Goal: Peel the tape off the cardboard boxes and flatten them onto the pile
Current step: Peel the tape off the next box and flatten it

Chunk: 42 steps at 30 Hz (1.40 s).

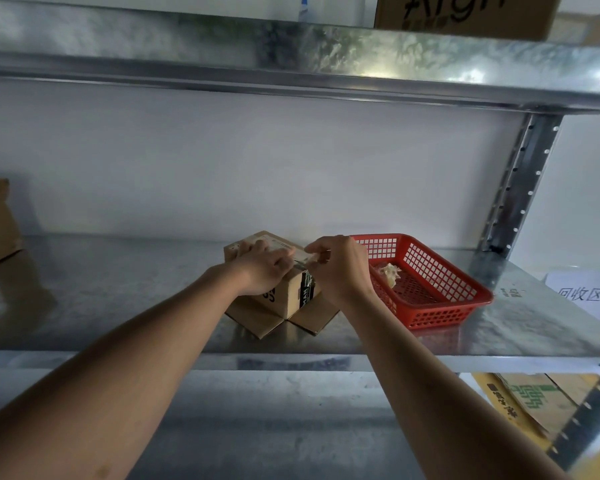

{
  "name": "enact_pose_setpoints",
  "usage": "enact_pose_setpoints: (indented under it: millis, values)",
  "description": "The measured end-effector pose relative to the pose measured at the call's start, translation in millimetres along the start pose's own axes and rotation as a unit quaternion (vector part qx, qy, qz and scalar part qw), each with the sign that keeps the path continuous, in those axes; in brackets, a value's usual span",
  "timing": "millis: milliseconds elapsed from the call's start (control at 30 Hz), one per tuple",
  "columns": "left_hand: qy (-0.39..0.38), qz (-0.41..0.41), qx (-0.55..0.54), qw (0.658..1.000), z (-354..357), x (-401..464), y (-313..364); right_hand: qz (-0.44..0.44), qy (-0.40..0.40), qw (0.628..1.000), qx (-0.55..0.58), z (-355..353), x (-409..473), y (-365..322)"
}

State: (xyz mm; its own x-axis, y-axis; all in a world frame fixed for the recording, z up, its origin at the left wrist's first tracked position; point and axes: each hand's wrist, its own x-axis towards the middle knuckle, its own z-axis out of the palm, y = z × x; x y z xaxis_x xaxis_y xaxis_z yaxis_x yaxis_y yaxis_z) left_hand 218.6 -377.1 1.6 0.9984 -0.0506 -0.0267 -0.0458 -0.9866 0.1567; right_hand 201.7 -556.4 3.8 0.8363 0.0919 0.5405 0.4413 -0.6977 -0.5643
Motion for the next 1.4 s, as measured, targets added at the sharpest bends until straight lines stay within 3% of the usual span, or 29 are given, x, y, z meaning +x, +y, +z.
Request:
enact_pose_setpoints:
  millis: [333, 767, 1000, 1200, 1400]
  values:
    - [-0.002, 0.033, 0.018, 0.999, -0.5, 7.2, 39.7, 0.081, 0.044, 0.994, -0.063, -55.0, 6.6, 37.3]
    - [0.006, 0.002, -0.033, 0.999, 6.0, 7.4, 65.7, 0.131, -0.016, 0.971, -0.201, -79.1, 7.3, 89.6]
    - [0.026, -0.005, -0.005, 1.0, 13.6, 4.5, 68.4, 0.072, -0.012, 0.976, -0.206, -83.8, 11.5, 90.7]
    - [0.027, -0.018, 0.004, 0.999, 20.0, 2.6, 69.0, -0.025, 0.007, 0.98, -0.197, -81.7, 12.8, 88.0]
    - [0.021, -0.015, 0.012, 1.0, 19.5, -2.1, 65.9, -0.144, -0.03, 0.976, -0.161, -74.3, 9.0, 77.1]
